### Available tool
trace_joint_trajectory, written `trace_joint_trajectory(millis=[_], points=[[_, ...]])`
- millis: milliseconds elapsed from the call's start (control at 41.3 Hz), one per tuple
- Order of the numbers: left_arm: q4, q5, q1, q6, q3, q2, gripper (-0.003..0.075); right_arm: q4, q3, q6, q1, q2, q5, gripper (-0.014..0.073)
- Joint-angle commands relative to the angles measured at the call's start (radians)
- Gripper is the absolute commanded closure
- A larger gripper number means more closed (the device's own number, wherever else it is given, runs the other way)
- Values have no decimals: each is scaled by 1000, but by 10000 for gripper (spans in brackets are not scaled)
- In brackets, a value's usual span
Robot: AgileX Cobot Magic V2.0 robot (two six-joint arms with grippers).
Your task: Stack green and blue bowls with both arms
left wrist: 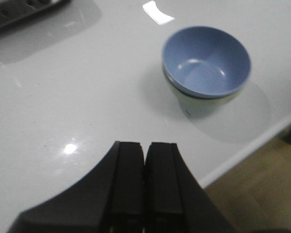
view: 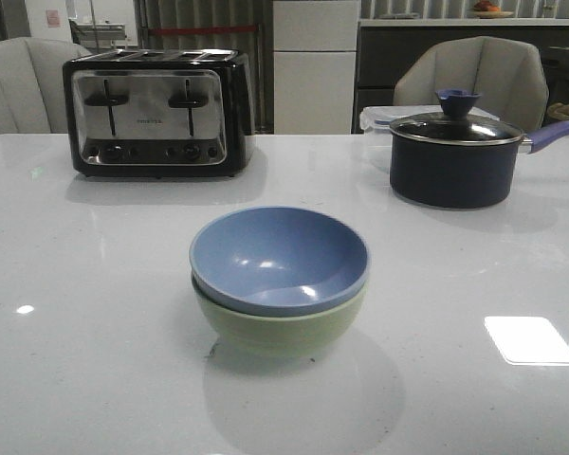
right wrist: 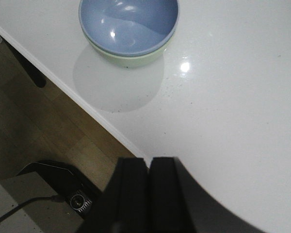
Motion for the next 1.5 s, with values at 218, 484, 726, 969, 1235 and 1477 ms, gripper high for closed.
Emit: trace_joint_trajectory(millis=[218, 484, 726, 969, 1235, 1477], points=[[-4, -495, 284, -2, 329, -328, 624, 4, -26, 3, -5, -2, -54, 550], [-53, -665, 414, -2, 558, -558, 624, 4, -26, 3, -5, -2, -54, 550], [-91, -685, 429, -2, 612, -561, 624, 4, -26, 3, -5, -2, -51, 550], [-36, -699, 402, -22, 612, -567, 624, 4, -26, 3, -5, -2, -51, 550], [-28, -776, 368, -63, 612, -567, 624, 4, -26, 3, -5, -2, -51, 550], [-28, -765, 364, -63, 612, -567, 624, 4, -26, 3, -5, -2, -51, 550]])
